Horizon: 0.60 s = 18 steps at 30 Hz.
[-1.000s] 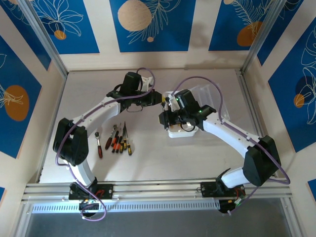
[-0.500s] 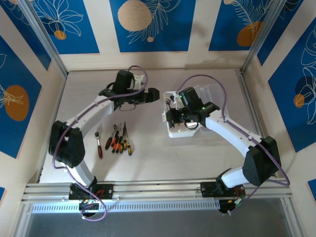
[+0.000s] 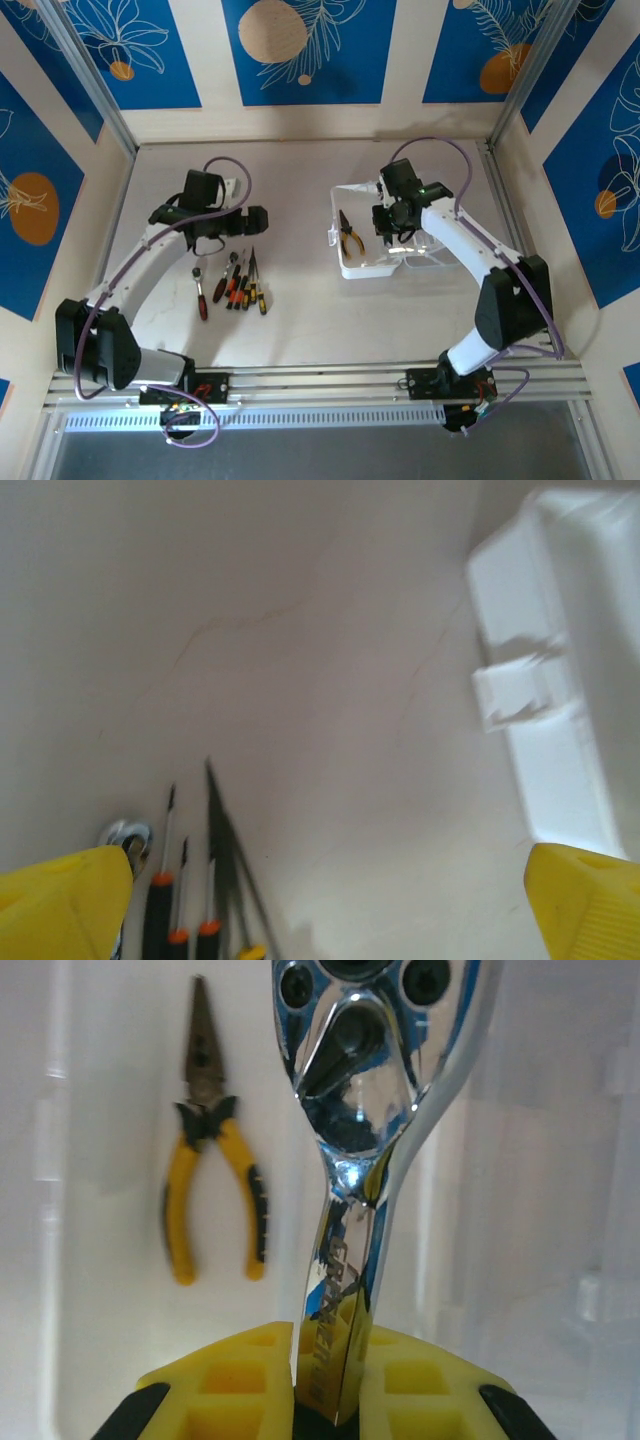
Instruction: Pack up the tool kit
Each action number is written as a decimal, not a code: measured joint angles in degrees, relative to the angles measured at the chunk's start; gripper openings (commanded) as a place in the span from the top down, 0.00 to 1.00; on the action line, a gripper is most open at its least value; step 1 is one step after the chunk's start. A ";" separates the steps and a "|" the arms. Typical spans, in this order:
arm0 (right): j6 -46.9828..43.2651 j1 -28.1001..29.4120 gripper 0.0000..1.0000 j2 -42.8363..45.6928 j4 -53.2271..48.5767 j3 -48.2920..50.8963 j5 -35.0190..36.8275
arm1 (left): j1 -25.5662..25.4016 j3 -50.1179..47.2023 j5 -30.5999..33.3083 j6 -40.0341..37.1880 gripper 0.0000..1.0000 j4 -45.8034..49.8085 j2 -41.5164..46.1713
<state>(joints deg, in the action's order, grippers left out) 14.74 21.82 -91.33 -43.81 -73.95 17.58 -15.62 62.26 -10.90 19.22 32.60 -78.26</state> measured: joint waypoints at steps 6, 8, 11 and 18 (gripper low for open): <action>-2.29 0.57 1.00 -5.60 -3.04 -4.46 9.03 | 0.50 -4.22 0.68 -0.26 0.00 1.16 0.70; -2.60 1.07 1.00 -6.88 -3.76 -5.66 11.89 | 0.50 -4.37 0.68 -0.26 0.00 1.09 0.96; -2.71 2.10 1.00 -8.76 -4.79 -7.37 16.13 | 0.50 -4.37 0.66 -0.26 0.00 0.83 0.96; -2.58 2.93 0.95 -12.76 -6.60 -8.55 22.91 | 0.50 -4.37 0.44 -0.26 0.00 0.70 0.96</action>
<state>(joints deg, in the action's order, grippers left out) 12.16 24.75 -104.09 -50.41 -82.50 40.49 -15.11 57.89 -10.46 18.96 33.30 -77.30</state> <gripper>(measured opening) 0.140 0.996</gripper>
